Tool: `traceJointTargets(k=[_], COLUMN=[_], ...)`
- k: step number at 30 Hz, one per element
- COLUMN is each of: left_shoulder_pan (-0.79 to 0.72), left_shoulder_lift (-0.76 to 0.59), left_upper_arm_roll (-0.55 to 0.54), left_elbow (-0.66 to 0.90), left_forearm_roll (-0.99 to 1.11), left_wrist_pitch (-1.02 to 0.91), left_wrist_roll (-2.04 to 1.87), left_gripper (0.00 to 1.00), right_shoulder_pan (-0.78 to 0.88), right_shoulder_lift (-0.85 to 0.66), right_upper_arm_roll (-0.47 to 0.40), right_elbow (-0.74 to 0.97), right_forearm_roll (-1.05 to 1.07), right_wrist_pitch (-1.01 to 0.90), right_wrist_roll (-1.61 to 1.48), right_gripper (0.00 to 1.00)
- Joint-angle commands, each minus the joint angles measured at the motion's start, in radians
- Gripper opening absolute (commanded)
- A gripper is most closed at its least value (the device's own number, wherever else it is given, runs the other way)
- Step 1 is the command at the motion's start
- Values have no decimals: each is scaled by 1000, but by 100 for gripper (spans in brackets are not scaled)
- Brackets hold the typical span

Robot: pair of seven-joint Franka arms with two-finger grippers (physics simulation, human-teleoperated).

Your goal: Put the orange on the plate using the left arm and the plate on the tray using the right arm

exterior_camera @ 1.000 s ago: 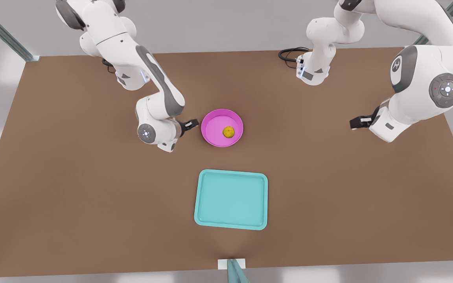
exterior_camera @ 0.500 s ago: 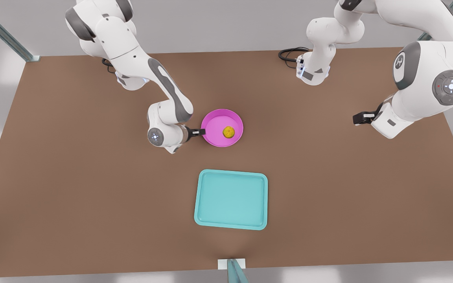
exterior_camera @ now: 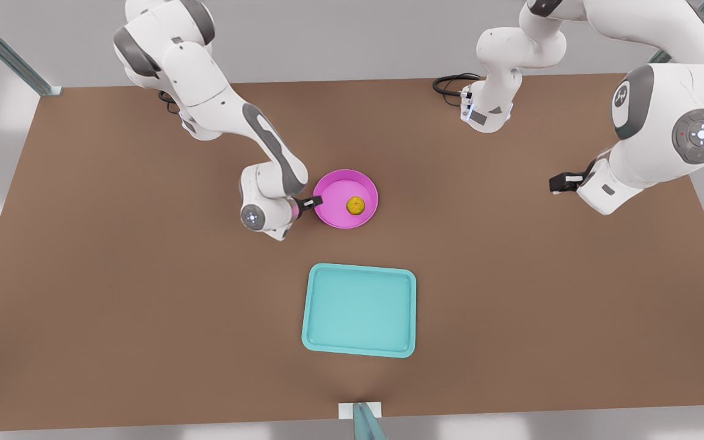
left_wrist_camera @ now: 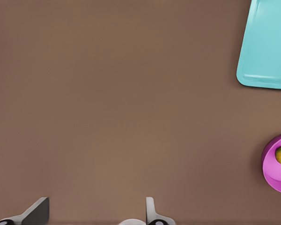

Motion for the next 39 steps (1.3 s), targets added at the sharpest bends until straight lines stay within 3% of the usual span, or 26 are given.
traceJointTargets(k=[1, 11, 13, 14, 15, 19, 28, 35, 39], left_shoulder_pan=[1, 1, 1, 1, 1, 2, 1, 1, 1], left_shoulder_lift=[-5, -4, -5, -5, -4, 1, -4, -4, -4], left_upper_arm_roll=[5, 8, 7, 7, 7, 7, 7, 7, 7], left_elbow=[2, 12, 14, 14, 12, 12, 12, 12, 12], left_forearm_roll=[0, -5, -6, -6, -6, -8, -8, -6, -6], left_wrist_pitch=[-3, -10, -9, -9, -9, -6, -9, -9, -15], left_wrist_roll=[21, 26, 26, 26, 26, 26, 24, 23, 23], left_gripper=[100, 100, 100, 100, 100, 100, 100, 100, 100], right_shoulder_pan=[0, 0, -2, -2, -2, -2, -2, -11, -23], right_shoulder_lift=[9, 17, 21, 21, 21, 29, 43, 15, 27], right_upper_arm_roll=[3, 6, 6, 6, 6, 26, 41, 64, 61], right_elbow=[3, 17, 20, 20, 20, 35, 49, 56, 165], right_forearm_roll=[19, 19, 21, 21, 21, 42, 64, 94, 136], right_wrist_pitch=[36, 33, 31, 31, 30, 23, 22, 20, -10], right_wrist_roll=[-237, -237, -244, -246, -246, -252, -261, -303, -301], right_gripper=[100, 100, 68, 56, 51, 51, 21, 21, 21])
